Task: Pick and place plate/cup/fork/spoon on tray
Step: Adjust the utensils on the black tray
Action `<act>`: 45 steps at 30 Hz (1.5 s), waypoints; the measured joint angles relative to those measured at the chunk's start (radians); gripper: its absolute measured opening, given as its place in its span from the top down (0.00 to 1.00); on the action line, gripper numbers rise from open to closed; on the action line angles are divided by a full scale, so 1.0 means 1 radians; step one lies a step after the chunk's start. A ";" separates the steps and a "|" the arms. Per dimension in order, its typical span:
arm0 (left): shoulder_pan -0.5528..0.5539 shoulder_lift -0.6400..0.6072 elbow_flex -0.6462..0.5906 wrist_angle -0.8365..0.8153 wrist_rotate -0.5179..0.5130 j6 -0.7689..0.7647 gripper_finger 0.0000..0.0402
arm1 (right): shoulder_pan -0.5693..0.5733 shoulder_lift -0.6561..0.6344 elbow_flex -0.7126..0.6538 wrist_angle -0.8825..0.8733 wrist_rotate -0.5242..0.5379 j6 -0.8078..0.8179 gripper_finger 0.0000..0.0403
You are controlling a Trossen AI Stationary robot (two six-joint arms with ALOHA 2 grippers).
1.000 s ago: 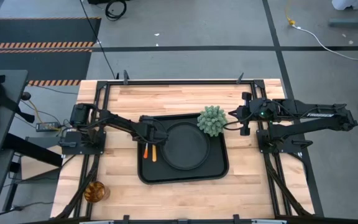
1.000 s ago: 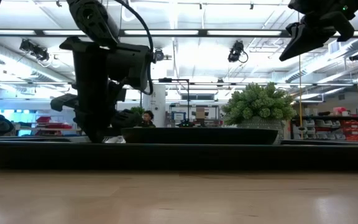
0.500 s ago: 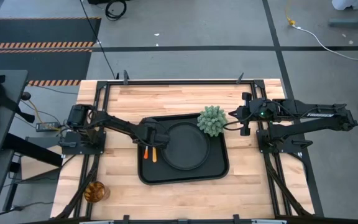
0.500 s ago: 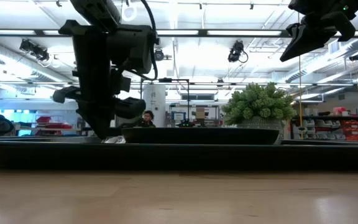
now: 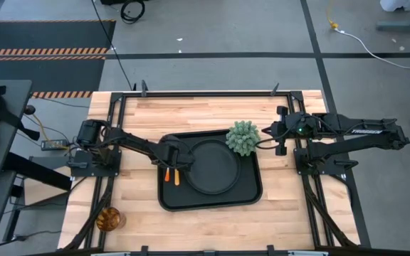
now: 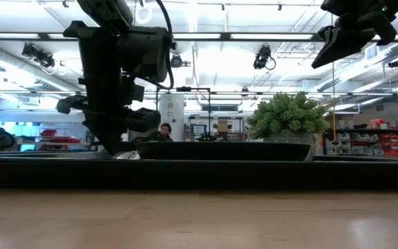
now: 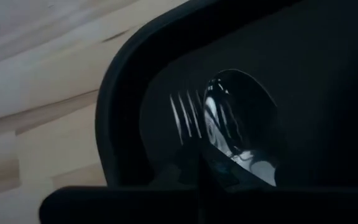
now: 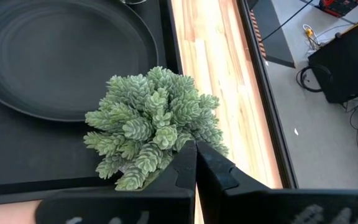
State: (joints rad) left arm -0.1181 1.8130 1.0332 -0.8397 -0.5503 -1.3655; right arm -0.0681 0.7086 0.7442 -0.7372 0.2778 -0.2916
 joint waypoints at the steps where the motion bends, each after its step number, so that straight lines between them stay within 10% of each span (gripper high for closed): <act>1: -0.001 0.000 0.000 0.005 0.000 0.000 1.00 | 0.000 0.000 0.000 0.000 -0.003 0.000 0.98; 45: -0.120 0.000 -0.050 -0.005 0.075 -0.192 1.00 | 0.000 0.000 0.000 -0.021 -0.011 -0.003 0.98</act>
State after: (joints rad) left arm -0.2382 1.8126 0.9829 -0.8448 -0.4754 -1.5576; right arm -0.0681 0.7086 0.7442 -0.7582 0.2668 -0.2944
